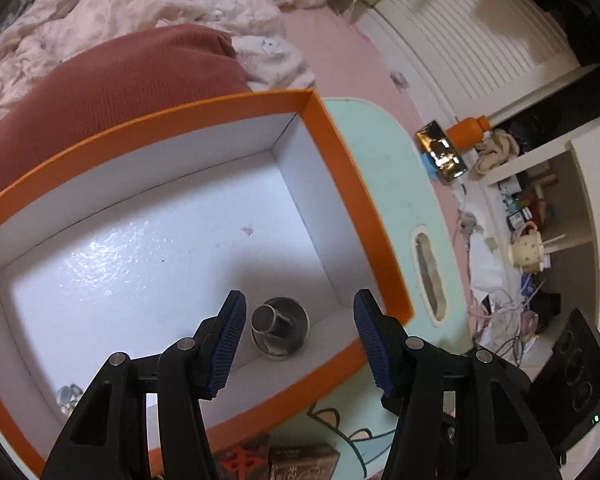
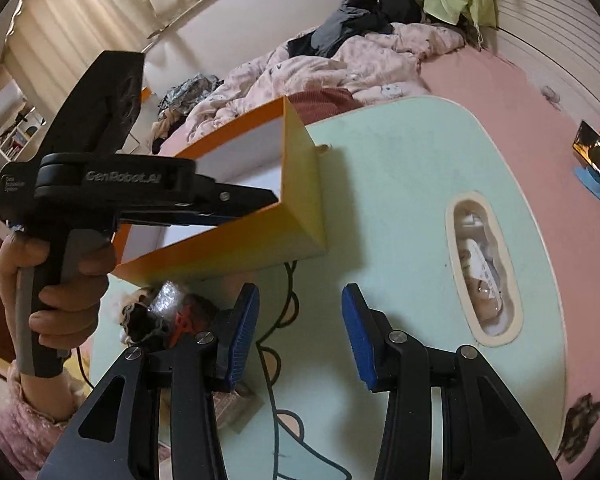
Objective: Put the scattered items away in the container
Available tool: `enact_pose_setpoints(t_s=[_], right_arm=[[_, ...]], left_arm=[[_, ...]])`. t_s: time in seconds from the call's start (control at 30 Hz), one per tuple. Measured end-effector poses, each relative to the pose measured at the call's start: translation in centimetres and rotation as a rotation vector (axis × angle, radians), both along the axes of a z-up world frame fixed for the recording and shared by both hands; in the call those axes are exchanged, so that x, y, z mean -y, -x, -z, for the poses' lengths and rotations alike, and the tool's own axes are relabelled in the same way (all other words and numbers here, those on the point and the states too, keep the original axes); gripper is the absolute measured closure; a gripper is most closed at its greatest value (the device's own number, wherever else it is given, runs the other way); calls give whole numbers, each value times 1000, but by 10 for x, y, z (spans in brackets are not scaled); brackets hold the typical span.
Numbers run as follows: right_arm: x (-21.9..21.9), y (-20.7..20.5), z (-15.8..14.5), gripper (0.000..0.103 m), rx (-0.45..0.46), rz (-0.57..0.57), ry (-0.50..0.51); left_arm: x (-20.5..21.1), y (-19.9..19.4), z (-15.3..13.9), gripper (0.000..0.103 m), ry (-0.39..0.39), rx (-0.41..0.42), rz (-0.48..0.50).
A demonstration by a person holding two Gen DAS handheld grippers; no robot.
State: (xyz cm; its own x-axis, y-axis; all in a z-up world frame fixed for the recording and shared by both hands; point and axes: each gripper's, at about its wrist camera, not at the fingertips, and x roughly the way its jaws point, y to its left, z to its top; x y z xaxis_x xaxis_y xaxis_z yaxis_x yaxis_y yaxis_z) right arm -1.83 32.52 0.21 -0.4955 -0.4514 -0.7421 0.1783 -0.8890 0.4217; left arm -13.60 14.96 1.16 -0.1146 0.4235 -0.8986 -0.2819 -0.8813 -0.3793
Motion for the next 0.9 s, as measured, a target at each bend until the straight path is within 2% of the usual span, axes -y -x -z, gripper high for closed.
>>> enact_pose_setpoints(t_s=[0.03,0.13,0.27,0.33,0.47,0.67,0.8,0.9], right_arm=[[1,-1,0,59,1,1,0],[-1,-1,1,59,-2,4,13],[-4,-1,2,59,-2,14,17],[-5,0,2,59,1,21,20],[-7,-1,2,59,0,26,27],[-7,0,2,59,4,27,26],[-8,-1,3,59,4,26,26],[-8,-1,4,59,8,27,28]], left_arm=[[0,1,4,53,0,13,-2],[2,4,11,55,-49,57,5],[6,5,12,57,-98,67,18],[10,5,16,80,-110,90,8],[17,8,15,80,-131,80,18],[31,13,4,80,-63,-11,-15],[49,15,-17,80,-117,-61,-33],[66,15,-39,80,-121,-124,-58]])
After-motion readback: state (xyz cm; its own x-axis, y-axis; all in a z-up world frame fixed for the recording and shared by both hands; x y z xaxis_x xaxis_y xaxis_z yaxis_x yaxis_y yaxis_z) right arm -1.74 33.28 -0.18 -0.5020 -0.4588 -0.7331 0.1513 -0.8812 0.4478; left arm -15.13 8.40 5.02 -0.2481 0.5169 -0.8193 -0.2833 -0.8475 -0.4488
